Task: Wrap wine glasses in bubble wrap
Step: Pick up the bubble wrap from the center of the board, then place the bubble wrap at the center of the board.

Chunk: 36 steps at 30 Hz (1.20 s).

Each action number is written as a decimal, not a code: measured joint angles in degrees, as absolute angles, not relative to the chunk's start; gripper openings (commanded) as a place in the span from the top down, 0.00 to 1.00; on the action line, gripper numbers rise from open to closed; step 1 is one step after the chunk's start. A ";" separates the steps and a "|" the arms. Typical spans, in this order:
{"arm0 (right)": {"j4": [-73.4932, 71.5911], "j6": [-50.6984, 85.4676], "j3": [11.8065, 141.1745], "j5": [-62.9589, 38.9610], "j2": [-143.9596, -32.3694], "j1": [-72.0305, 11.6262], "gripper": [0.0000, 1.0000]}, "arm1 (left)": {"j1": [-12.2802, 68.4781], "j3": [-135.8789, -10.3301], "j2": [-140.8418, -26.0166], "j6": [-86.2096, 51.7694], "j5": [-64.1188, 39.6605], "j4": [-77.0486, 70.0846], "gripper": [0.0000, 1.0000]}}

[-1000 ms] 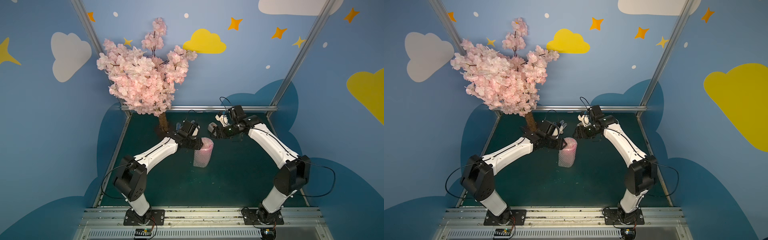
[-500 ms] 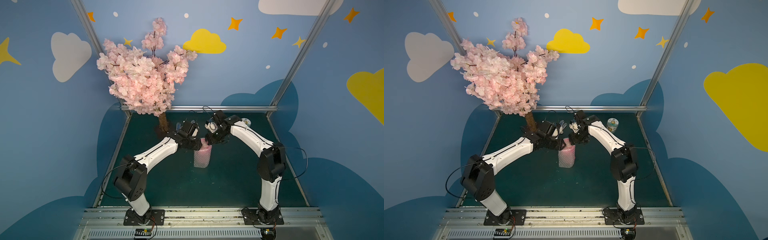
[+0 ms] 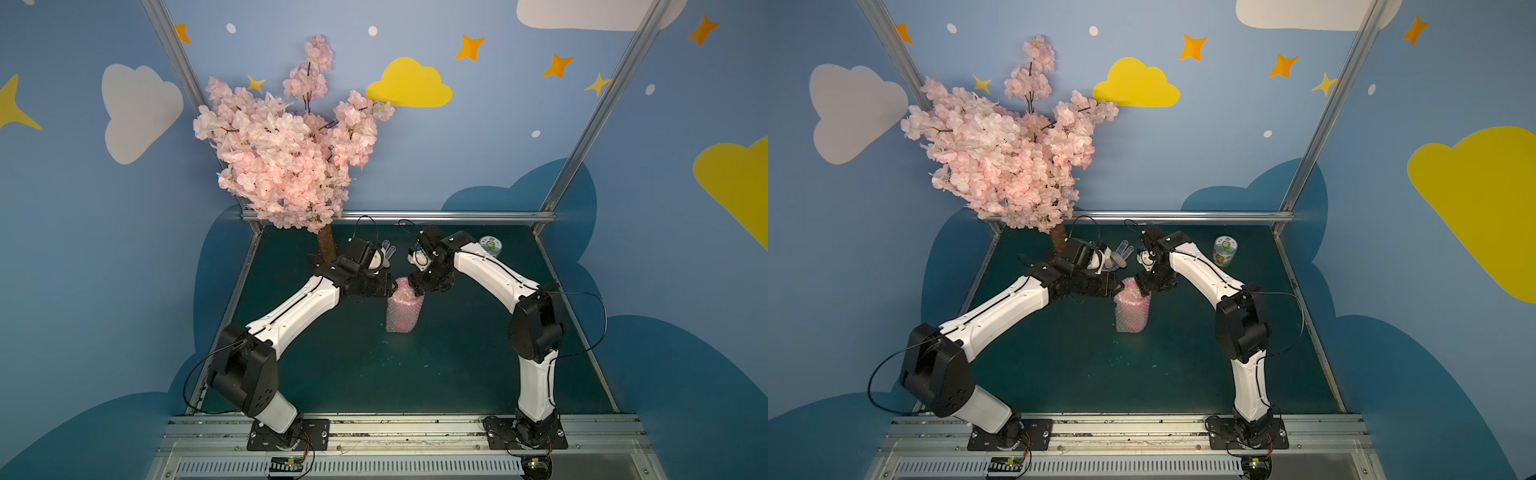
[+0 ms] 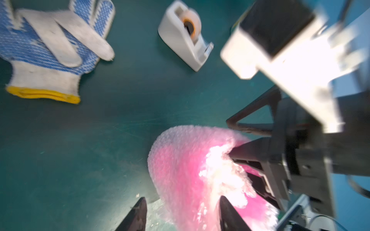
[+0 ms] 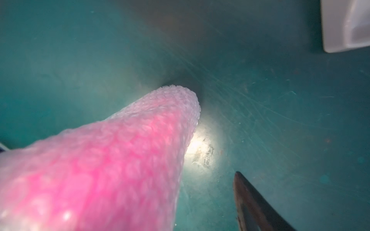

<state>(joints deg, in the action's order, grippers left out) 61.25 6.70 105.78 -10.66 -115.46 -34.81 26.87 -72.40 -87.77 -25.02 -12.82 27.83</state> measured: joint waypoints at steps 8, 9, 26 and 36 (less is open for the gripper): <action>61.93 6.63 107.87 -15.92 -107.68 -31.86 0.25 | 19.57 -71.11 -80.99 -26.61 -16.82 26.48 0.39; 61.80 6.61 107.77 -16.34 -106.45 -31.35 0.25 | 18.96 -70.54 -80.40 -26.63 -16.84 26.46 0.39; 57.43 7.49 100.16 -18.28 -111.48 -32.99 0.27 | 28.25 -65.14 -81.06 -28.49 -20.88 17.26 0.27; 56.93 8.19 101.58 -19.25 -111.61 -33.34 0.27 | 35.64 -67.35 -89.93 -23.31 -8.80 23.09 0.46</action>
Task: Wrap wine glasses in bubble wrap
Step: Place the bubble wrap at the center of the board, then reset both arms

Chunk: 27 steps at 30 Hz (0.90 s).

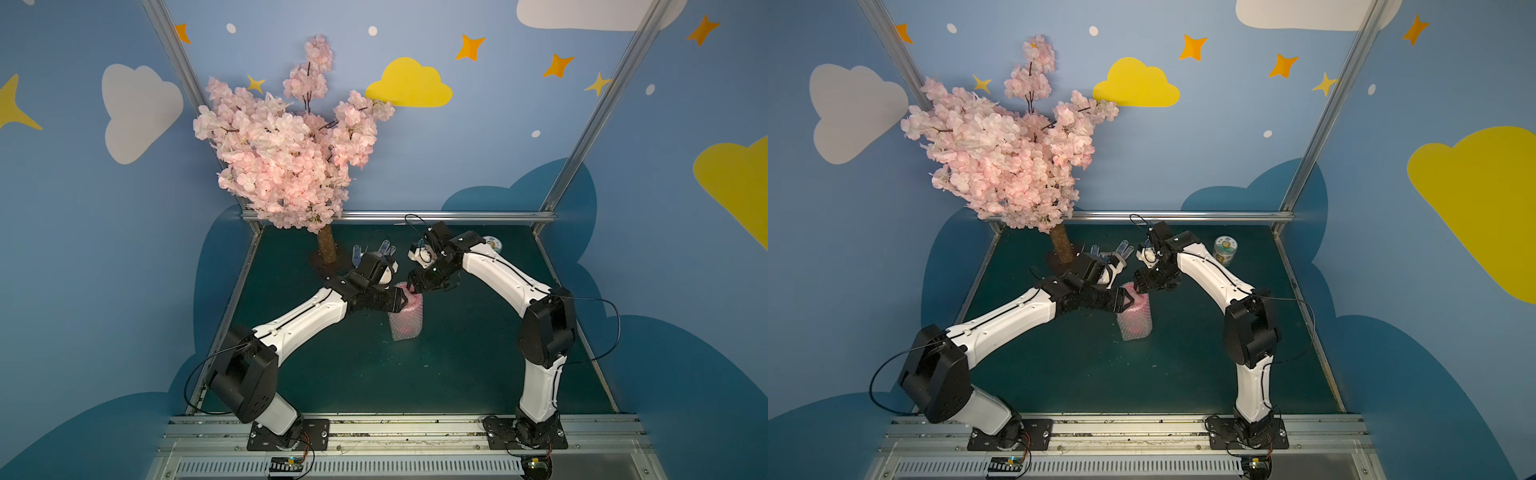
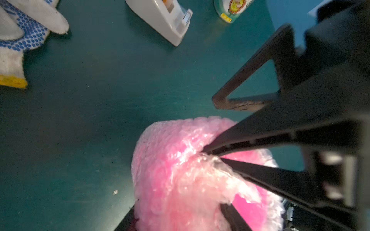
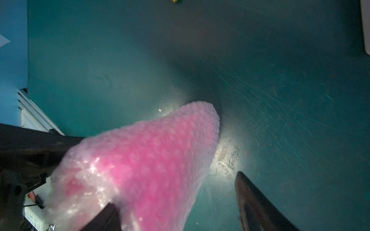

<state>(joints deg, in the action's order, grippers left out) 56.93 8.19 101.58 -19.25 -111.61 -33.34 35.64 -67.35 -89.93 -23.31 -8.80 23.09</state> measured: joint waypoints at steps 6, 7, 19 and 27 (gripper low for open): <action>56.47 8.84 101.67 -20.91 -107.94 -31.79 0.26 | 36.56 -71.53 -91.96 -21.37 -4.40 26.76 0.40; 56.38 8.95 101.60 -21.08 -106.72 -31.46 0.26 | 36.60 -72.36 -92.33 -21.17 -4.12 27.68 0.39; 52.64 10.20 94.72 -21.74 -93.36 -27.62 0.24 | 33.47 -74.35 -85.62 -21.52 -7.73 30.41 0.23; 31.07 9.37 64.10 -4.27 -78.85 -23.46 0.13 | 21.52 -56.14 -70.52 -20.78 2.44 13.61 0.00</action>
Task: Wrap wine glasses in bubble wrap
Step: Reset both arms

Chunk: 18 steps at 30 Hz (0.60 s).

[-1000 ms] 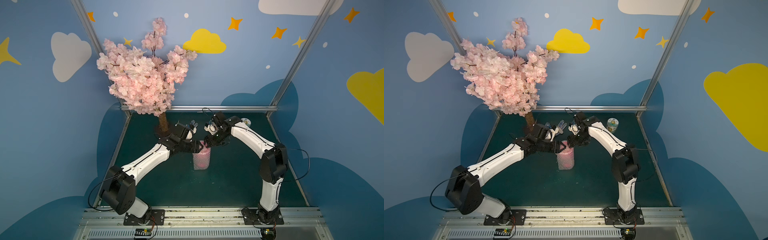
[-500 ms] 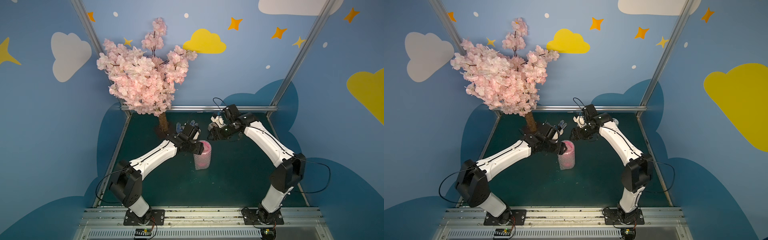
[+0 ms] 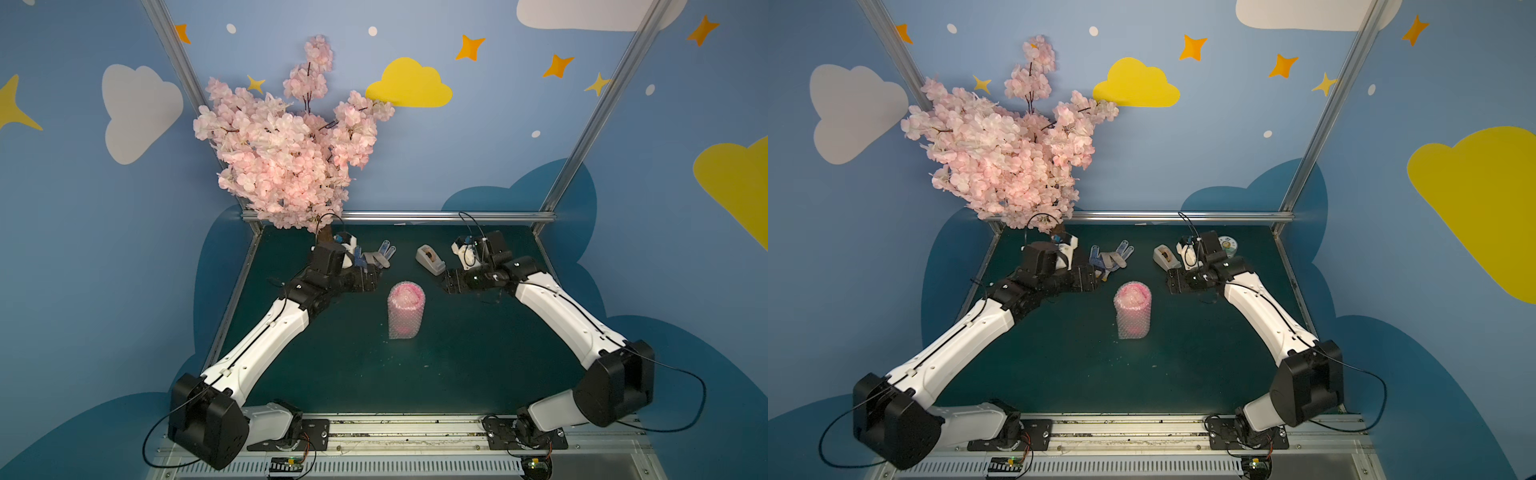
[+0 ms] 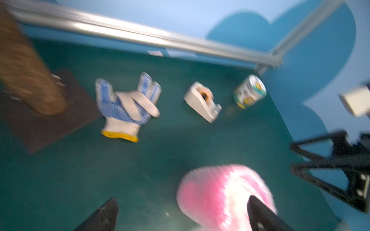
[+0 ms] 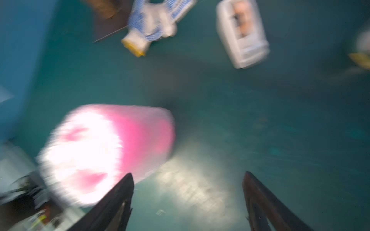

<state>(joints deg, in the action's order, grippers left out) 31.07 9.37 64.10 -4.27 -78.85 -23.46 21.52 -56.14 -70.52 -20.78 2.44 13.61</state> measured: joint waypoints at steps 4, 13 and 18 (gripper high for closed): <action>8.71 4.36 39.51 10.39 -67.16 -20.47 0.11 | 16.21 -38.46 -66.41 -13.02 14.41 -1.23 0.01; -20.99 3.14 20.97 14.35 -71.22 -4.34 0.10 | 2.44 -21.96 -76.20 -5.15 15.86 -21.47 0.00; -35.68 2.35 21.56 6.55 -82.41 -0.47 0.11 | 1.61 -22.28 -81.97 -2.28 10.33 -35.46 0.00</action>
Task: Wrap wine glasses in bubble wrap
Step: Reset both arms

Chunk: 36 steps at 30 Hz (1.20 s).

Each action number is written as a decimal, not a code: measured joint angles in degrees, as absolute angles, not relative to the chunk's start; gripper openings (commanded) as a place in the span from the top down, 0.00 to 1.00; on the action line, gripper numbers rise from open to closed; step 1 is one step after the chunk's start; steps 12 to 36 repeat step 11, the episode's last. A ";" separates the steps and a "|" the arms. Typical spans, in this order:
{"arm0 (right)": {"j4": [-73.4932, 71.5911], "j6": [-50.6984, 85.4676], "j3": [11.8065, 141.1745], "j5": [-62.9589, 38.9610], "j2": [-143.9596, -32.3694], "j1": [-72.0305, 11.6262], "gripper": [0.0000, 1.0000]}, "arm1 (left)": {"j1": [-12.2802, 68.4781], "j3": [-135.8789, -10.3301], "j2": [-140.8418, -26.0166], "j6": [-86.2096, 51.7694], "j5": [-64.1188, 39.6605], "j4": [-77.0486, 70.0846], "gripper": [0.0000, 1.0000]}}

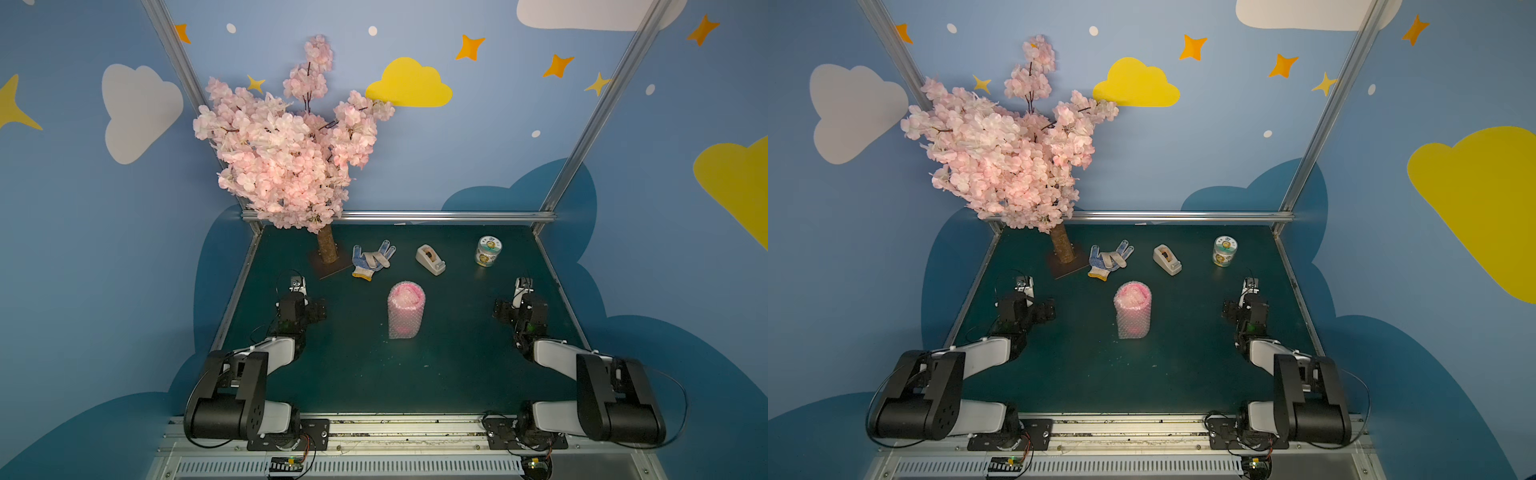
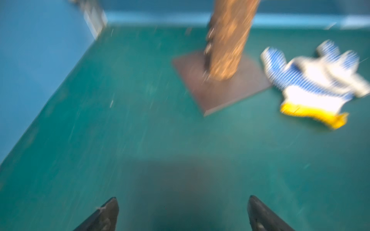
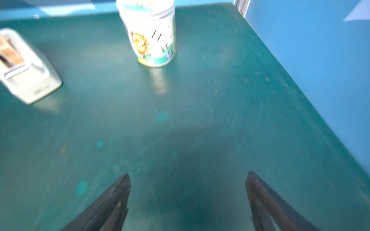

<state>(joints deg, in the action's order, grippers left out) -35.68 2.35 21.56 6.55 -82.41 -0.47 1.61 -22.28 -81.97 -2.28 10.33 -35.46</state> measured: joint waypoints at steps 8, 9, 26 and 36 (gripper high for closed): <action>-35.18 0.14 26.06 0.95 -85.17 -1.17 0.10 | 0.62 -21.02 -89.52 -0.21 4.62 -47.77 0.00; -35.33 0.14 26.30 1.19 -84.90 -1.30 0.10 | 0.54 -21.15 -89.52 -0.23 4.36 -48.12 0.00; -35.27 0.03 26.41 1.48 -84.71 -1.63 0.11 | 0.30 -21.80 -89.43 -0.23 3.81 -47.46 0.00; -35.27 0.03 26.41 1.48 -84.71 -1.63 0.11 | 0.30 -21.80 -89.43 -0.23 3.81 -47.46 0.00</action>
